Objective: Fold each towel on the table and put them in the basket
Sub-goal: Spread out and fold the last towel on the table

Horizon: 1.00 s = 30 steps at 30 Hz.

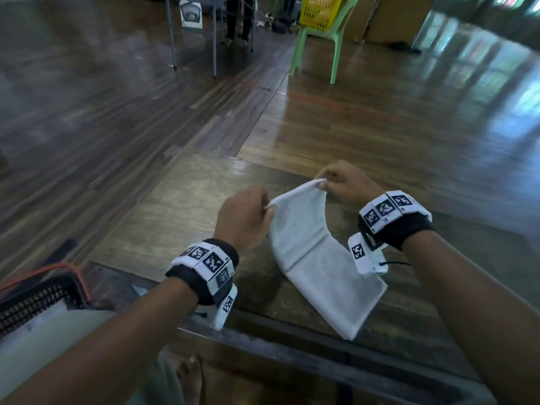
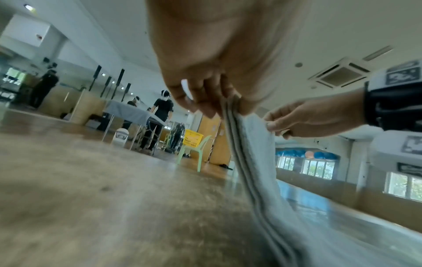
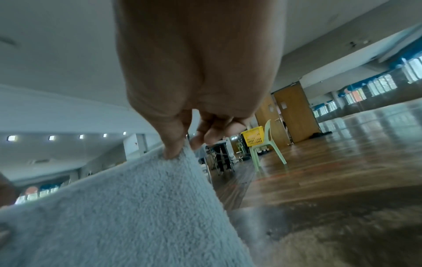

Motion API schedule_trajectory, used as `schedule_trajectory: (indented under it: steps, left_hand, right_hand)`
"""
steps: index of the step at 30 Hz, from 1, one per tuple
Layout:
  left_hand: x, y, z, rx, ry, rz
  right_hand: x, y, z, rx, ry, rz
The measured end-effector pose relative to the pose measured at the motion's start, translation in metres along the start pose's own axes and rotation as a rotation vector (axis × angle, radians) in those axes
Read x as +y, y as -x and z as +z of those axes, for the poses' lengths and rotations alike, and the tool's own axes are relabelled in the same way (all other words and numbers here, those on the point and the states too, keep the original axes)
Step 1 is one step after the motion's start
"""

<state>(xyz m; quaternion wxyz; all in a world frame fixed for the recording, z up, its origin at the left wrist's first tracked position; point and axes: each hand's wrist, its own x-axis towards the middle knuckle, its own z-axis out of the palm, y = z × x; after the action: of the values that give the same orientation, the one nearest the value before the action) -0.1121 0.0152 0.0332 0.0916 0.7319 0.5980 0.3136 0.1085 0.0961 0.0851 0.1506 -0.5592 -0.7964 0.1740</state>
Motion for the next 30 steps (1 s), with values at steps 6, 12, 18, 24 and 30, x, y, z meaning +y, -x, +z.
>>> schedule_trajectory:
  steps: [6,12,18,24,30]
  left_hand:
    - [0.036,0.012,-0.003,0.056,0.178,0.305]
    - [0.049,0.045,0.035,-0.186,0.146,0.521]
    - [0.043,0.079,0.066,-0.347,0.003,0.692]
    - [0.036,0.087,0.072,-0.335,-0.020,0.731]
    - [0.039,0.086,0.074,-0.292,-0.032,0.788]
  right_hand:
    - [0.035,0.067,-0.030,-0.011,-0.173,0.015]
    - [0.071,0.117,-0.003,-0.070,-0.429,0.256]
    - [0.082,0.146,0.030,-0.059,-0.559,0.474]
    - [0.092,0.157,0.042,-0.120,-0.558,0.480]
    - [0.090,0.156,0.041,-0.110,-0.523,0.456]
